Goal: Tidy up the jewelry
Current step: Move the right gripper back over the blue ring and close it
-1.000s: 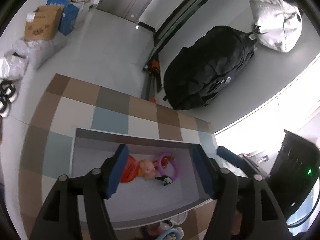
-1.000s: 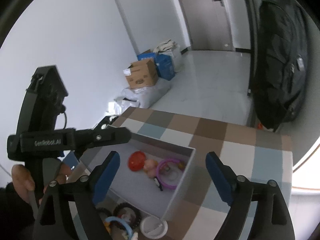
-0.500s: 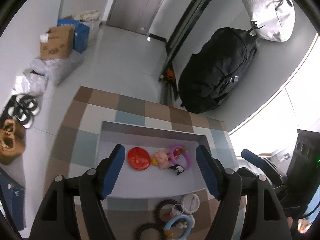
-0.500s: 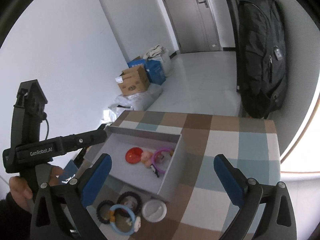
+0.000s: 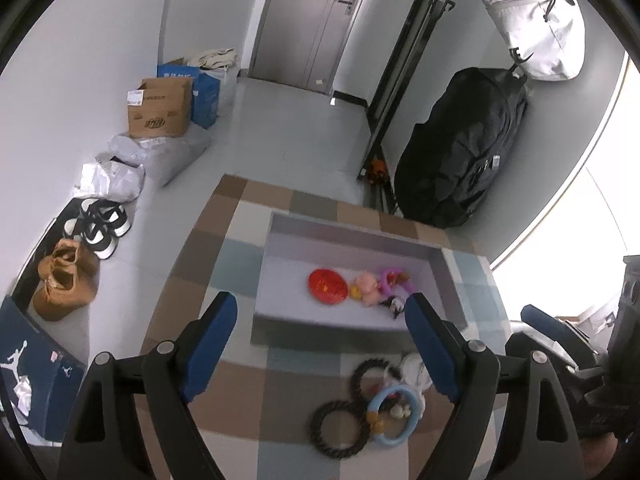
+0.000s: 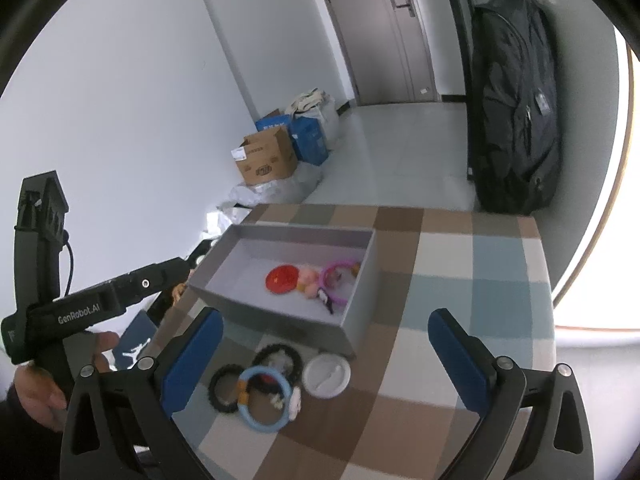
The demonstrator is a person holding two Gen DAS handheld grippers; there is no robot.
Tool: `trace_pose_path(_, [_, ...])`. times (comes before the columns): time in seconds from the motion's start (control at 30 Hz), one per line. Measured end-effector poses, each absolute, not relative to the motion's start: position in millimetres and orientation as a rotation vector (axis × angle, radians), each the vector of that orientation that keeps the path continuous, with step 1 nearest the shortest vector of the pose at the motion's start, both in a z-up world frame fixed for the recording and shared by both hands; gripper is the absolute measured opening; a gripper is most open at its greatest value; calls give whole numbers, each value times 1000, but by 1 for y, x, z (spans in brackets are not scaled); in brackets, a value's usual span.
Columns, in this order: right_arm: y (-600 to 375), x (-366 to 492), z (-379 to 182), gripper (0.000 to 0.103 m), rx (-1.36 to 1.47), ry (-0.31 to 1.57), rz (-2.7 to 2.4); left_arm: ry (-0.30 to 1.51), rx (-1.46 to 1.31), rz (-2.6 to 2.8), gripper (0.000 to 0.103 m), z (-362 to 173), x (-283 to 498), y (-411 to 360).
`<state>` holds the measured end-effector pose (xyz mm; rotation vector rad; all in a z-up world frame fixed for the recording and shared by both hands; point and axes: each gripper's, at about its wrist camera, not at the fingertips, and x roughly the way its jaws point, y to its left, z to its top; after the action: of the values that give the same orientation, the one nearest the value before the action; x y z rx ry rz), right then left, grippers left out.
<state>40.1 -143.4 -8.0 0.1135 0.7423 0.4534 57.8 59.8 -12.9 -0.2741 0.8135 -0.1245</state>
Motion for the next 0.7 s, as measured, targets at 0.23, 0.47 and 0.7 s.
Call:
trace_pose_path(0.23, [-139,27,-24,103,147,830,464,840,-261,-112,83,-18,45,58])
trace_pose_path(0.47, [-124,11,-46,102,108,920,482,864,-243,-96,83,-22,42,60])
trace_pose_path(0.7, [-102,9,-65,93,40,975,501,889,-252,-68,83,-27,39,68])
